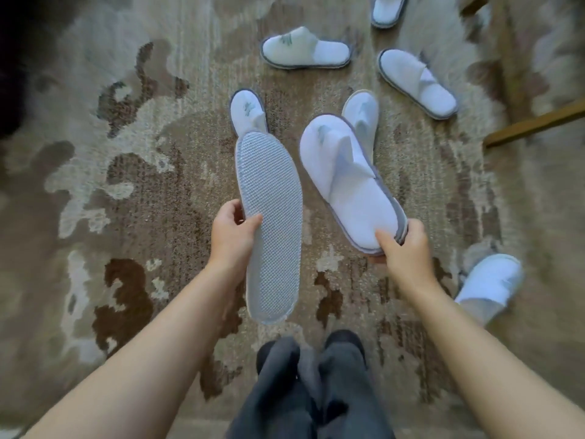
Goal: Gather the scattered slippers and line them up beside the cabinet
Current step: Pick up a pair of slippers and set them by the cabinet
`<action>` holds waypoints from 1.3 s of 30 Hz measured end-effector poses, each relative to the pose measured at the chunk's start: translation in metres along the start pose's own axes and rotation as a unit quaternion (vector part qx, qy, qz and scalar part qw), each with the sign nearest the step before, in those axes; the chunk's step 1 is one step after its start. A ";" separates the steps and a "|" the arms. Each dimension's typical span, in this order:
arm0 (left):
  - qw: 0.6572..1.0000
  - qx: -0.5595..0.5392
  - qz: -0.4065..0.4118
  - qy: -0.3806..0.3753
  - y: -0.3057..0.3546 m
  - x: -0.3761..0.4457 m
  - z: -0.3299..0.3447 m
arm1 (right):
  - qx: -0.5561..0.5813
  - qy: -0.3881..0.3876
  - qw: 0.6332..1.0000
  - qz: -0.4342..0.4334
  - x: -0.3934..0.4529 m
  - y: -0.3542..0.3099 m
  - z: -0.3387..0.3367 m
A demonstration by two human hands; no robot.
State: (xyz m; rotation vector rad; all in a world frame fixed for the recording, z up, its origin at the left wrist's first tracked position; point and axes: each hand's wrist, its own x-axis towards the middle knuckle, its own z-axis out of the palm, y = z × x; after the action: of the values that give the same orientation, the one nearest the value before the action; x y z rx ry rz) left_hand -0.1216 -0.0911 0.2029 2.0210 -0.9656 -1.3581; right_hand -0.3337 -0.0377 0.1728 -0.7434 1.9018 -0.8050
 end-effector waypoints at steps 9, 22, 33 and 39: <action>0.988 0.027 0.117 -0.093 0.225 -0.160 -0.005 | 0.052 0.125 0.991 0.004 -0.141 -0.158 -0.176; 0.864 0.113 0.273 -0.408 0.323 -0.296 0.060 | 0.146 0.458 0.873 0.076 -0.319 -0.187 -0.255; 0.641 0.285 0.330 -0.632 0.216 -0.473 0.053 | 0.258 0.696 0.626 0.240 -0.570 -0.119 -0.171; 0.521 0.318 0.362 -0.705 0.115 -0.594 0.021 | 0.312 0.744 0.513 0.292 -0.700 -0.057 -0.119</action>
State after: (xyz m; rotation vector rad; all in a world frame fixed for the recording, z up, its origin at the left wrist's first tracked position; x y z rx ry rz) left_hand -0.3176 0.3064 0.6149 -0.0420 -2.8193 -2.0525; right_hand -0.1499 0.4886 0.6156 1.5880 2.5139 -1.7389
